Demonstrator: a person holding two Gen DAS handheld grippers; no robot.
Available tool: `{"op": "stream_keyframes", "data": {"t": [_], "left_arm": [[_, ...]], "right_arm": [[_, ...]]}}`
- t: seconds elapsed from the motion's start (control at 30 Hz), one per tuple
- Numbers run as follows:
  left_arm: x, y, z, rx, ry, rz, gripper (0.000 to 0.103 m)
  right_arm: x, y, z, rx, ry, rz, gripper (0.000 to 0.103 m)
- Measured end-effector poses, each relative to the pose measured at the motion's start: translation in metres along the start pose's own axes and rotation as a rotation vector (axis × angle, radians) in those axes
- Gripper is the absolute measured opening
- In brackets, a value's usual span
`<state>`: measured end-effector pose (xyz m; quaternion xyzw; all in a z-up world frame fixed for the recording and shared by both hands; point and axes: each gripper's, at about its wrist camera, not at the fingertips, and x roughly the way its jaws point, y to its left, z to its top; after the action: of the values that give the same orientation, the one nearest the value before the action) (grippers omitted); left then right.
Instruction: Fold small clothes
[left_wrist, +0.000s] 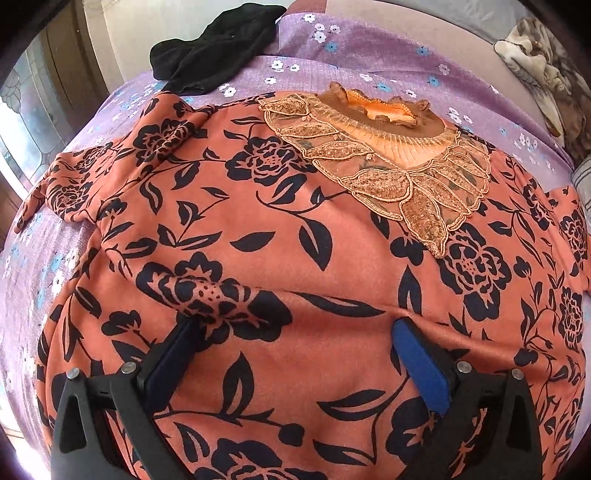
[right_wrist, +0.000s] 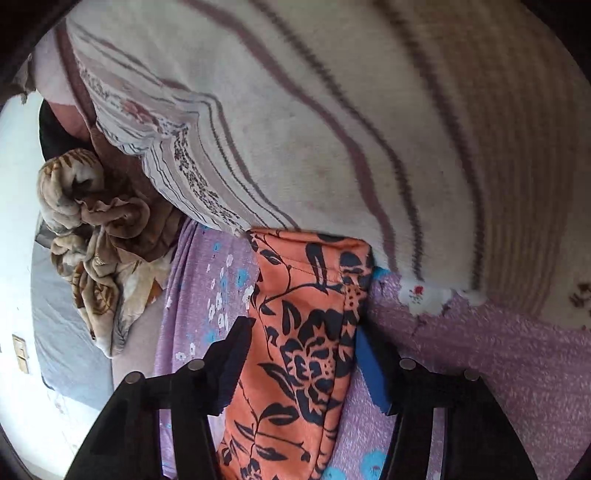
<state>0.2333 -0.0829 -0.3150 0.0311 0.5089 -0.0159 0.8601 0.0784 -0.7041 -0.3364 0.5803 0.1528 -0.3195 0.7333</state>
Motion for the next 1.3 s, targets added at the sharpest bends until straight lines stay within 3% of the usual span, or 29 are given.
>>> {"op": "stream_keyframes", "data": {"t": [0.07,0.17,0.27,0.37,0.5,0.63,0.83,0.93,1.0,1.03,1.1,1.13,1.3], "left_arm": [[0.002,-0.002,0.010,0.021,0.024,0.005,0.103],[-0.008,-0.003,0.017,0.051,-0.032,0.028,0.103],[-0.026,0.003,0.026,0.043,-0.114,0.074,0.103],[-0.037,0.017,0.033,0.017,-0.159,0.125,0.103],[-0.044,0.048,0.041,-0.030,-0.185,0.203,0.103],[-0.050,0.089,0.045,-0.118,-0.212,0.261,0.103],[-0.058,0.153,0.052,-0.266,-0.243,0.345,0.103],[-0.057,0.183,0.054,-0.339,-0.233,0.375,0.103],[-0.055,0.198,0.054,-0.381,-0.229,0.384,0.103],[-0.056,0.203,0.053,-0.397,-0.228,0.389,0.103],[-0.055,0.209,0.054,-0.420,-0.227,0.374,0.103],[-0.055,0.209,0.055,-0.424,-0.232,0.363,0.103],[-0.051,0.185,0.062,-0.365,-0.264,0.240,0.103]], "right_arm": [[0.013,0.002,-0.002,-0.031,0.025,-0.016,0.007],[0.008,0.016,-0.010,-0.046,0.014,0.023,0.006],[-0.017,0.063,-0.027,-0.136,0.009,0.154,0.005],[-0.047,0.118,-0.066,-0.215,0.063,0.325,0.005],[-0.082,0.187,-0.148,-0.325,0.164,0.517,0.005],[-0.083,0.241,-0.252,-0.383,0.303,0.633,0.005],[-0.036,0.283,-0.416,-0.443,0.535,0.586,0.005],[-0.018,0.277,-0.485,-0.473,0.670,0.517,0.011],[-0.013,0.264,-0.516,-0.475,0.777,0.510,0.047],[-0.013,0.258,-0.525,-0.456,0.816,0.523,0.086],[-0.025,0.252,-0.527,-0.468,0.842,0.566,0.090],[-0.033,0.251,-0.522,-0.506,0.814,0.563,0.090],[-0.082,0.240,-0.447,-0.670,0.589,0.459,0.088]]}}
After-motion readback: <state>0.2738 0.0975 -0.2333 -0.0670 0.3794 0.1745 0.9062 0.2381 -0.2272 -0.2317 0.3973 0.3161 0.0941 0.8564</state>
